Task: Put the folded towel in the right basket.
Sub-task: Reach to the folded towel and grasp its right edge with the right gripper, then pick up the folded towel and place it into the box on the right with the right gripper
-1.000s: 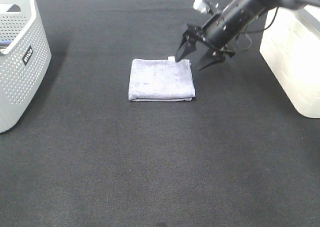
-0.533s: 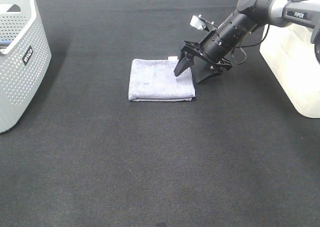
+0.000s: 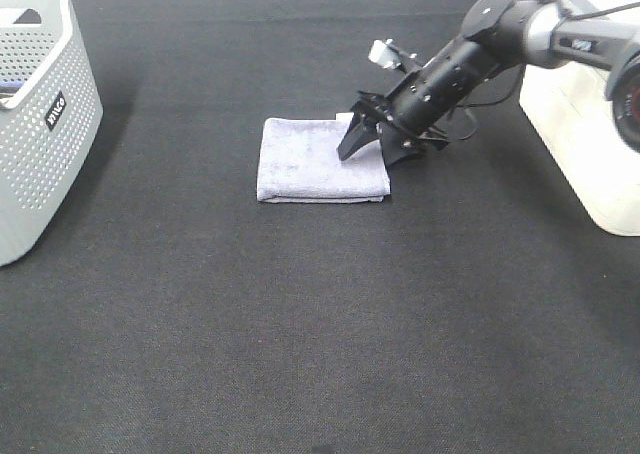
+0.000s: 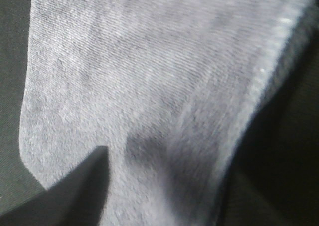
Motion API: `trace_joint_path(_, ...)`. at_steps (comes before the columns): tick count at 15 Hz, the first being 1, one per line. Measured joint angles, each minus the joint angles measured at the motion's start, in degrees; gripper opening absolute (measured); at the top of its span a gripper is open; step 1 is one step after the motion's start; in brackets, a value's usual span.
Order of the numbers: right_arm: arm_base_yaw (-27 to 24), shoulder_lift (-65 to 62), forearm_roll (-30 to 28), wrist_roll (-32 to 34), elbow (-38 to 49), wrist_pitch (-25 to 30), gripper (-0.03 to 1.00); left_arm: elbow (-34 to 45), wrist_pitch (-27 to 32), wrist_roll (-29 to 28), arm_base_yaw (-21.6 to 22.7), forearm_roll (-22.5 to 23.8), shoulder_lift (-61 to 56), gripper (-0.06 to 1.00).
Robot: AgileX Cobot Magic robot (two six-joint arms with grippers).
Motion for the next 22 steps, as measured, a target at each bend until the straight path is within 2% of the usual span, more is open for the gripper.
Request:
trace_joint_path(1, 0.34, 0.11, 0.06, -0.17, 0.0, -0.4, 0.46, 0.0, 0.0, 0.0, 0.0, 0.0, 0.0, 0.97)
trace_joint_path(2, 0.52, 0.52, 0.0, -0.4, 0.0, -0.69, 0.3, 0.0, 0.0, 0.0, 0.0, 0.0, 0.0, 0.97)
trace_joint_path(3, 0.57, 0.86, 0.06, -0.4, 0.0, -0.97, 0.1, 0.0, 0.0, 0.0, 0.0, 0.0, 0.0, 0.97)
trace_joint_path(6, 0.57, 0.52, 0.11, -0.52, 0.0, -0.8, 0.09, 0.0, 0.0, 0.0, 0.0, 0.0, 0.0, 0.97)
trace_joint_path(11, 0.57, -7.39, -0.52, -2.58, 0.11, 1.49, 0.09, 0.0, 0.0, 0.0, 0.0, 0.0, 0.0, 0.97)
trace_joint_path(13, 0.57, -12.55, -2.41, -2.75, 0.11, 2.23, 0.09, 0.0, 0.0, 0.0, 0.0, 0.0, 0.0, 0.97)
trace_joint_path(16, 0.0, -21.72, -9.51, -2.35, 0.11, 4.24, 0.09, 0.0, 0.0, 0.0, 0.0, 0.0, 0.0, 0.97)
trace_joint_path(20, -5.1, -32.03, -17.76, 0.4, 0.11, 7.33, 0.09, 0.0, 0.0, 0.0, 0.0, 0.0, 0.0, 0.97)
trace_joint_path(22, -11.57, -36.9, -18.91, 0.74, 0.11, 9.63, 0.09, 0.0, 0.0, 0.0, 0.0, 0.0, 0.0, 0.97)
